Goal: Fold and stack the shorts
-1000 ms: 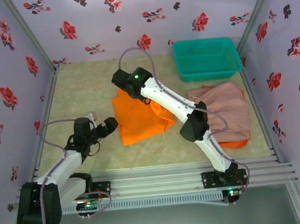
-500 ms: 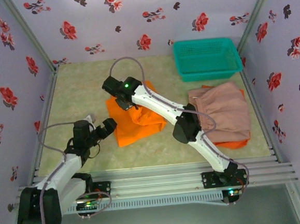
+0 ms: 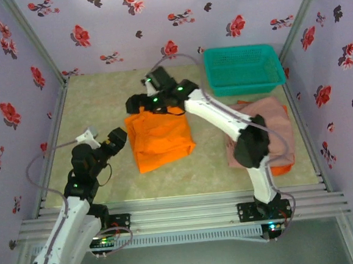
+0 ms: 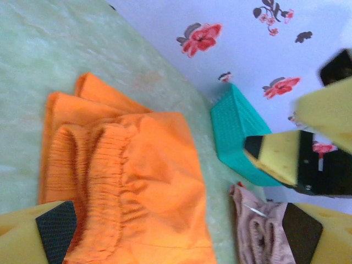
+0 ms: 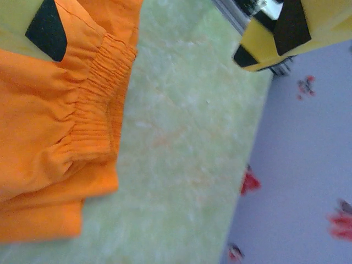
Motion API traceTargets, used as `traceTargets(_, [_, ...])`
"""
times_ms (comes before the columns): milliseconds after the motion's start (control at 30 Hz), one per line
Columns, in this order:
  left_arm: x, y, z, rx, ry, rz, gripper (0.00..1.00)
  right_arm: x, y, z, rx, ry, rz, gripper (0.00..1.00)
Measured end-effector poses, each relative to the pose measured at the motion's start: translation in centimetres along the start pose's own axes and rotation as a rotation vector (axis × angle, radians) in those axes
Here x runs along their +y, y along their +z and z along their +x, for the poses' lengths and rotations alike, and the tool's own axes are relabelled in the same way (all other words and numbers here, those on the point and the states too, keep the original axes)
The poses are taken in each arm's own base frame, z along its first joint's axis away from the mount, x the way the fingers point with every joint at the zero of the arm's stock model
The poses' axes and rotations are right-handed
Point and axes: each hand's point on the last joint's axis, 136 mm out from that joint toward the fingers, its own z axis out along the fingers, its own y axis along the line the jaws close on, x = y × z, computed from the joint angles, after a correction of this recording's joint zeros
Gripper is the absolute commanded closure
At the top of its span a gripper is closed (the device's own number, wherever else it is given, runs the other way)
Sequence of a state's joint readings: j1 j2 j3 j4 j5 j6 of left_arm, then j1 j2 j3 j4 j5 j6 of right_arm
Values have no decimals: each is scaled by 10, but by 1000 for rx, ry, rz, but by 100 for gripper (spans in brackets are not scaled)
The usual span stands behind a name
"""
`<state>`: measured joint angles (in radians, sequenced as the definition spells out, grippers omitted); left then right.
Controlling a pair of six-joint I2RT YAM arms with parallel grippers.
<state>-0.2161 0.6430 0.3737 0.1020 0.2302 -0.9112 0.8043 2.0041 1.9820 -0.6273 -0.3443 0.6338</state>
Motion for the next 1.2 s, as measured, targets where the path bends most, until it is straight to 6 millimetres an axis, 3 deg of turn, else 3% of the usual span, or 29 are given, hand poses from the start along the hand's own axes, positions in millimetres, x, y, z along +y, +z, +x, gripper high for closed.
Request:
traceTargets(133, [-11, 34, 8, 115, -91, 45, 1, -14, -55, -16, -140, 28, -16, 1])
traceTargets(200, [-17, 52, 16, 178, -135, 70, 1, -34, -63, -14, -171, 70, -3, 1])
traceTargets(300, [-35, 78, 30, 266, -172, 126, 1, -84, -55, 0, -176, 166, 54, 1])
traceTargets(400, [-53, 103, 48, 333, -181, 186, 1, -147, -40, 31, -149, 285, 159, 1])
traceTargets(433, [-55, 111, 55, 350, -182, 199, 1, -167, -37, 44, -138, 325, 195, 1])
traceTargets(533, [-44, 129, 80, 408, -199, 191, 1, -197, -37, 69, -121, 390, 258, 1])
traceTargets(633, [-16, 139, 102, 439, -209, 142, 1, -199, -48, 72, -150, 396, 263, 1])
traceTargets(767, [23, 132, 126, 459, -174, 63, 1, -193, -66, 61, -210, 354, 264, 1])
traceTargets(967, [26, 123, 127, 421, -96, 109, 1, -201, -74, 57, -176, 235, 332, 1])
traceTargets(1200, [28, 117, 127, 398, -57, 125, 1, -201, -41, 39, -48, 123, 317, 1])
